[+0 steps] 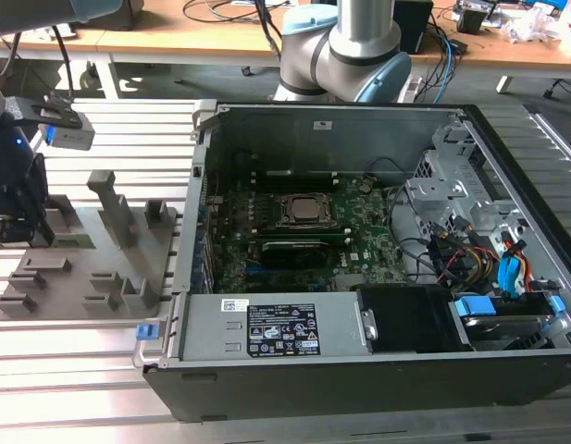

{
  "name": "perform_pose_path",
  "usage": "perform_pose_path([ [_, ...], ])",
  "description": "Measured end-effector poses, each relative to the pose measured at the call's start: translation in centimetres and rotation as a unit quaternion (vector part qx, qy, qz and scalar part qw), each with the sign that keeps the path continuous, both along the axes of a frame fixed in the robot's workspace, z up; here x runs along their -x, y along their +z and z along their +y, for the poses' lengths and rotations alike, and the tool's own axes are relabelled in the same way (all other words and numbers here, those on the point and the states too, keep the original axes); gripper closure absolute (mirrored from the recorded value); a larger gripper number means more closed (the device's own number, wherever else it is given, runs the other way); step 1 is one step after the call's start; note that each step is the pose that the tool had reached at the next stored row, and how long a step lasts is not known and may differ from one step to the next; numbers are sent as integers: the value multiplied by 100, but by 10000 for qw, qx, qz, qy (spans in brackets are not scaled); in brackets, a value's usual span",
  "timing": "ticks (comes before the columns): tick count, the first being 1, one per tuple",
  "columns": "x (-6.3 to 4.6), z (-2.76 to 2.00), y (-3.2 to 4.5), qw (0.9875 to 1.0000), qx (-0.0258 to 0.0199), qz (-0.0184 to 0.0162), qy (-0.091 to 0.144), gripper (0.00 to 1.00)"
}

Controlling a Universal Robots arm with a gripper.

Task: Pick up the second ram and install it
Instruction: 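Pick up the second ram and move it above second insertion slot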

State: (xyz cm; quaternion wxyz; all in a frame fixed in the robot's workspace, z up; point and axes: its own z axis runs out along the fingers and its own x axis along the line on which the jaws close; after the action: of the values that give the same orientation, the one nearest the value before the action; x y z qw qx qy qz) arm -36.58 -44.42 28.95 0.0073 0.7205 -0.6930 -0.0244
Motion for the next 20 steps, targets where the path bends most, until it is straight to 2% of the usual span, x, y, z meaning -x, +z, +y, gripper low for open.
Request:
perform_pose_path([
  [5, 0, 0, 89, 10000, 0, 0, 0, 86],
  [11, 0, 0, 315, 10000, 0, 0, 0, 86],
  [15, 0, 0, 422, 10000, 0, 0, 0, 86],
  [20, 0, 0, 619, 10000, 0, 0, 0, 86],
])
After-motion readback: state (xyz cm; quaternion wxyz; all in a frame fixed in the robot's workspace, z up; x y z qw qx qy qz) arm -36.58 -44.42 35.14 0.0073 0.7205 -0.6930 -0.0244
